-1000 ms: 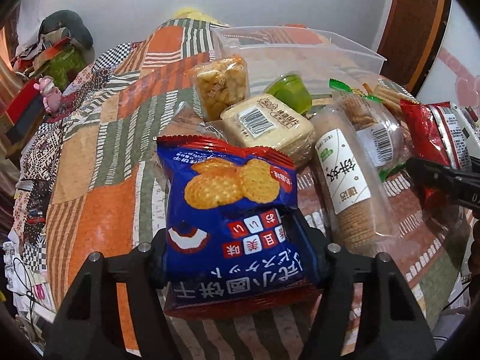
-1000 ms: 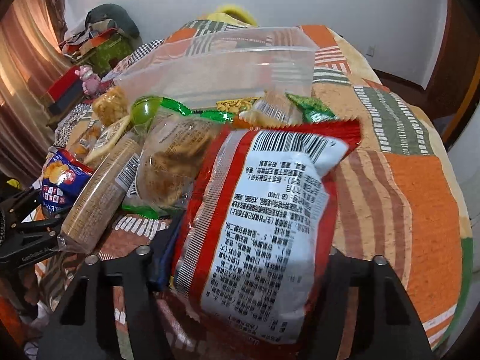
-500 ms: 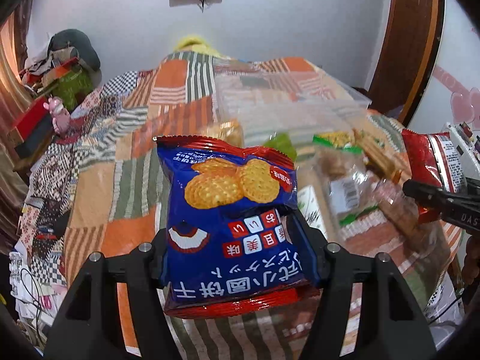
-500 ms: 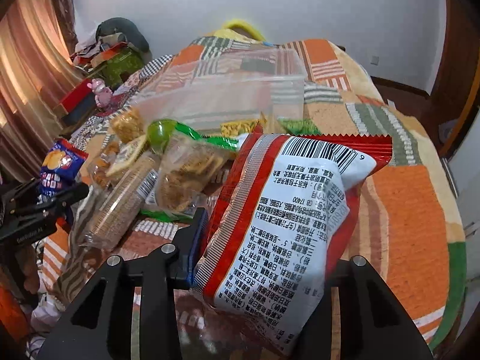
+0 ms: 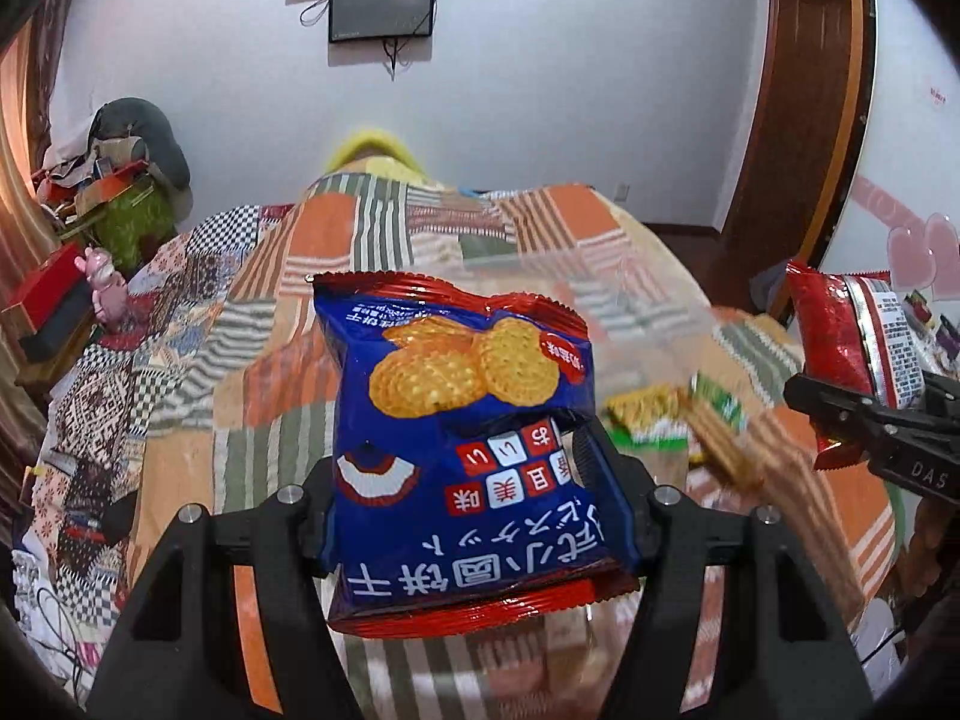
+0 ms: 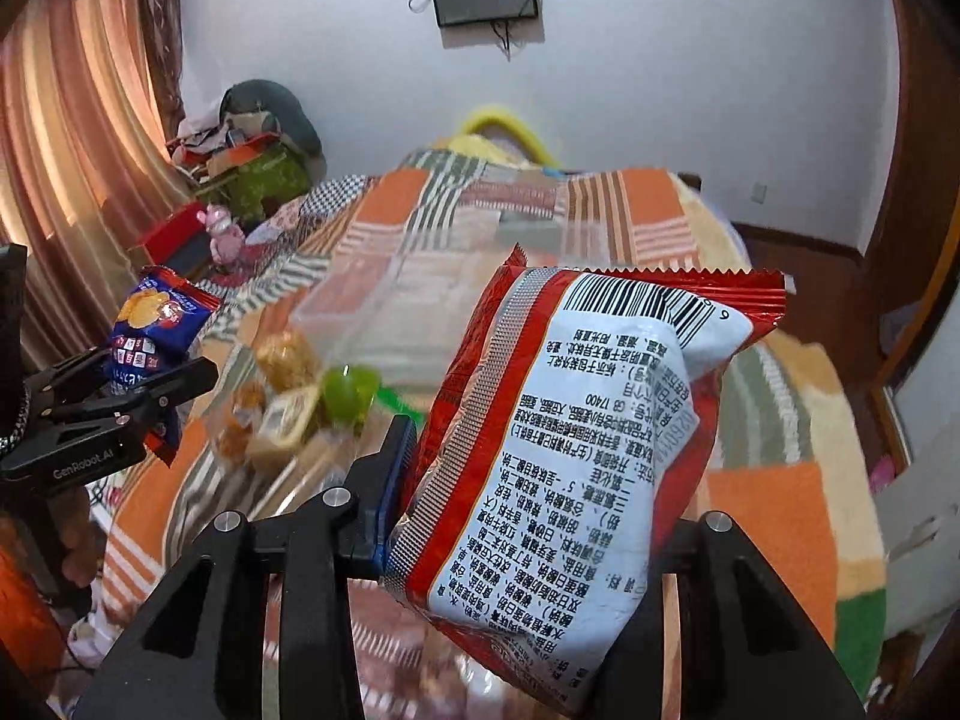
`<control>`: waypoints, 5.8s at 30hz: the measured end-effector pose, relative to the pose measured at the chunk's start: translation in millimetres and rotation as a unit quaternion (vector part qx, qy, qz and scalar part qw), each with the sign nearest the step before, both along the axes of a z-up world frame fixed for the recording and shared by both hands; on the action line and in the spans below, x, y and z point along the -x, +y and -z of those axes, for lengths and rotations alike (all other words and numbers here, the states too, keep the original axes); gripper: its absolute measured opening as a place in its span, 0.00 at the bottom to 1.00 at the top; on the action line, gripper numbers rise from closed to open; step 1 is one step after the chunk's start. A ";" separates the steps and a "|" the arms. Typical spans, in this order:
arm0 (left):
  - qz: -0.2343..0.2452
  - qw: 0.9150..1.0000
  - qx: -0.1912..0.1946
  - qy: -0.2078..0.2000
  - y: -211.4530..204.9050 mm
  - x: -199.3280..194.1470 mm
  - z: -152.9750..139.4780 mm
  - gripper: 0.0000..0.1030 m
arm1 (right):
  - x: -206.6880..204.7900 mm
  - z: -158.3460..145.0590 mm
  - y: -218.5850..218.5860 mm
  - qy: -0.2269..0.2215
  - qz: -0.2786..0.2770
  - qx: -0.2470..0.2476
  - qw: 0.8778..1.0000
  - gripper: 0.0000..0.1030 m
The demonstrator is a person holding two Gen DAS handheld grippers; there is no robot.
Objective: Organize snacks
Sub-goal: 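Carry both bags over the clear box and release them inside, then grasp the wrapped bread bun with left tool while right tool grasps biscuit pack, then lower the bun and biscuit pack into the clear box and open both tools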
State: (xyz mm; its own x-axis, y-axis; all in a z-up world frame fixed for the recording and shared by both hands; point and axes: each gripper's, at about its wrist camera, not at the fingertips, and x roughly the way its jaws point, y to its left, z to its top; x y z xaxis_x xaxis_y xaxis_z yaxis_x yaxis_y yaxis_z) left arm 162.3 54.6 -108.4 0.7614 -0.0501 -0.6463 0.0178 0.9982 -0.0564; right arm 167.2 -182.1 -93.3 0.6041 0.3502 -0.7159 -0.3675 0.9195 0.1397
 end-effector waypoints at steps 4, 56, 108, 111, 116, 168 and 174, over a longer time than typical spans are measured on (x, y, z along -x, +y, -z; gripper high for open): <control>-0.010 1.000 0.000 -0.013 -1.3 -22.7 -10.1 0.63 | -12.6 -7.0 4.4 -0.018 0.002 -0.001 1.000 0.35; -0.012 0.997 0.005 0.082 -8.5 -164.6 39.3 0.70 | -112.7 33.3 25.4 0.038 -0.023 0.083 0.996 0.62; -0.075 0.985 0.014 0.156 79.0 -25.8 118.5 0.91 | -13.1 70.6 -27.3 0.107 0.007 0.045 0.993 0.56; -0.082 0.984 0.035 0.156 85.9 -26.9 123.4 0.93 | -15.1 74.3 -26.5 0.113 0.008 0.042 0.993 0.55; -0.077 0.985 0.032 0.151 86.5 -29.6 128.0 0.93 | -19.4 81.9 -24.3 0.127 0.003 0.034 0.991 0.51; -0.008 1.000 0.015 0.018 15.6 -93.4 4.8 0.48 | -58.4 -14.2 -7.2 -0.040 0.021 0.006 0.999 0.29; 0.008 1.000 0.006 0.027 -2.8 -116.9 11.5 0.49 | -77.0 -4.9 0.0 -0.032 0.022 0.012 0.999 0.29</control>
